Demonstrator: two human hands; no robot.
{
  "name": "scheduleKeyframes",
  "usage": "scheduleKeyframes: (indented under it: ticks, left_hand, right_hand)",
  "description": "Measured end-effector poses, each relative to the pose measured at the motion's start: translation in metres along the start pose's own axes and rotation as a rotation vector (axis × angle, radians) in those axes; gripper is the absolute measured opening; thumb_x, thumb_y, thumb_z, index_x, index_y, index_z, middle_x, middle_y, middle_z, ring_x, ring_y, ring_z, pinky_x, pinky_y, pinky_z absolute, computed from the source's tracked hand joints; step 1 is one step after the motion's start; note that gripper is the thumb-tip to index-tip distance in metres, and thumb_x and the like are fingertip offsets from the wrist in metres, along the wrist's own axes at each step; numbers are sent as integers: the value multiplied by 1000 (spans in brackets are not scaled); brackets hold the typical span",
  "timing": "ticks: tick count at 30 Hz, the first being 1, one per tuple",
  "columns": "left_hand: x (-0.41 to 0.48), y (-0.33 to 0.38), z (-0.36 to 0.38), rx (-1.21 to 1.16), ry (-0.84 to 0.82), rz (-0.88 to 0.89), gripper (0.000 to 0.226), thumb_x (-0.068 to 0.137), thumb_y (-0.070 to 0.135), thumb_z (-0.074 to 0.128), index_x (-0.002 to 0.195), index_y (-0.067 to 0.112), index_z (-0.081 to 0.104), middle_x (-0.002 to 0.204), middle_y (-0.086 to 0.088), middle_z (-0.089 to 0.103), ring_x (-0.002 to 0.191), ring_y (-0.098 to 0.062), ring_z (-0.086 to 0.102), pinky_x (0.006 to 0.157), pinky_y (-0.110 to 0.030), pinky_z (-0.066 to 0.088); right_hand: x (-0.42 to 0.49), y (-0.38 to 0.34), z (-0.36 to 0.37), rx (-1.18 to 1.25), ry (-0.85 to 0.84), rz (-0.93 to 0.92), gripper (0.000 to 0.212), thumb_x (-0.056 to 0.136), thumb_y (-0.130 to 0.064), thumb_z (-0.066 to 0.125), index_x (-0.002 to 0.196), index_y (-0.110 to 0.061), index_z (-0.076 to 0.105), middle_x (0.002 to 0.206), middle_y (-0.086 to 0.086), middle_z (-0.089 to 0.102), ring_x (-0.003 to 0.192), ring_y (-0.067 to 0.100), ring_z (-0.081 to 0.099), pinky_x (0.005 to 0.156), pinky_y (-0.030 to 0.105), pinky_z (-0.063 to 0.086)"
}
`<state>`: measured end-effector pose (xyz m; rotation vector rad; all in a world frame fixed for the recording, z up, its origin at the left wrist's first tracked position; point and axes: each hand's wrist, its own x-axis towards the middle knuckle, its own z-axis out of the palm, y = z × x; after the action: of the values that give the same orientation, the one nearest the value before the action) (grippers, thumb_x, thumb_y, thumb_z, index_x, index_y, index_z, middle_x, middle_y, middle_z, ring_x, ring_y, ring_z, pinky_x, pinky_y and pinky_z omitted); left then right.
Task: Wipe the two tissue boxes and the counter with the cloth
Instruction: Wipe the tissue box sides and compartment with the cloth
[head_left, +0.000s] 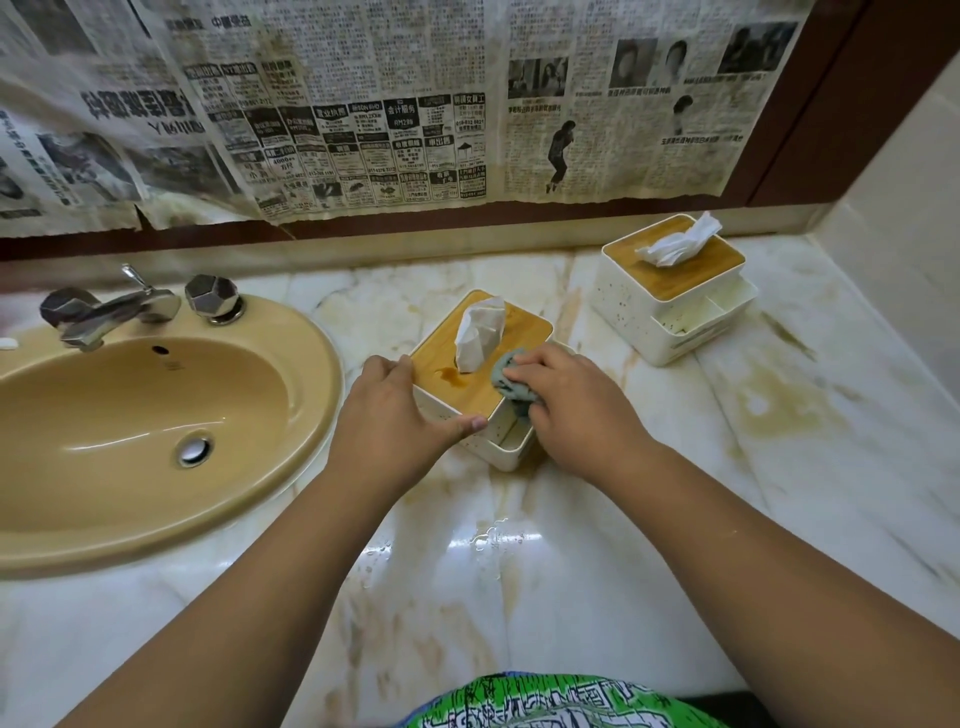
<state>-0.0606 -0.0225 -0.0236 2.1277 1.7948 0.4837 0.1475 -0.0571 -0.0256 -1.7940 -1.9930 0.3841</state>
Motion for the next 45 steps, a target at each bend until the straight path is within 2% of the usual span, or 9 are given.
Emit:
scheduleKeyframes:
  ticks: [10, 18, 24, 26, 29, 36, 38, 41, 45]
  left_hand:
    - [5, 7, -8, 107, -63, -15, 84, 56, 83, 71, 105, 16, 57, 104, 2, 47, 97, -20, 54, 80, -36, 51]
    - [10, 14, -14, 218, -123, -32, 87, 61, 85, 65, 112, 15, 57, 105, 0, 46, 106, -25, 52, 85, -41, 49]
    - [15, 20, -19, 239, -167, -29, 89, 57, 83, 71, 113, 14, 57, 114, -1, 46, 114, -26, 48, 93, -46, 48]
    - [21, 23, -21, 209, -196, -11, 92, 56, 77, 77, 116, 12, 55, 121, -3, 45, 115, -25, 47, 94, -42, 47]
    - [28, 27, -24, 182, -265, -21, 78, 55, 72, 83, 101, 14, 57, 107, -2, 44, 96, -21, 52, 79, -35, 48]
    - [33, 28, -21, 227, -293, -37, 66, 54, 70, 85, 77, 20, 48, 101, -2, 41, 83, -19, 52, 69, -32, 44]
    - [33, 29, -20, 228, -299, -43, 65, 55, 69, 85, 76, 21, 46, 102, -2, 40, 84, -19, 51, 69, -32, 43]
    - [33, 31, -22, 243, -323, -45, 64, 58, 68, 84, 76, 20, 45, 104, -3, 40, 84, -20, 50, 69, -31, 41]
    - [37, 35, -25, 266, -367, -60, 62, 59, 68, 84, 74, 20, 48, 102, -3, 39, 76, -16, 47, 64, -31, 39]
  right_hand:
    - [-18, -15, 15, 54, -12, -103, 48, 82, -5, 59, 128, -20, 67, 131, -3, 56, 106, 30, 58, 90, 44, 53]
    - [-28, -4, 11, 340, 382, 231, 51, 74, -10, 82, 110, -12, 46, 118, -2, 32, 90, 20, 55, 77, 22, 46]
    - [-38, 0, 24, 367, 401, 85, 30, 75, 3, 76, 100, -8, 63, 107, 4, 52, 91, -6, 51, 82, 3, 39]
    - [-39, 1, 30, 281, 338, 33, 19, 81, -4, 74, 98, -10, 70, 103, 2, 60, 92, 6, 56, 84, 11, 44]
    - [-41, -1, 31, 18, 297, -6, 16, 88, -22, 63, 99, -21, 74, 101, -5, 68, 102, 24, 53, 85, 37, 45]
    - [-37, -15, 24, -316, 34, -13, 23, 96, -35, 50, 101, -28, 71, 105, -12, 60, 100, 25, 50, 78, 39, 39]
    - [-34, -14, 18, -190, -9, -4, 19, 93, -23, 55, 108, -24, 67, 111, -7, 53, 102, 25, 52, 81, 39, 44]
    - [-40, -5, 16, 138, 177, 186, 35, 84, -7, 65, 115, -20, 54, 120, 0, 40, 94, 26, 60, 78, 36, 50]
    - [-43, 8, 24, 338, 90, 500, 51, 87, -27, 73, 129, -24, 44, 127, 0, 48, 97, 25, 66, 88, 40, 53]
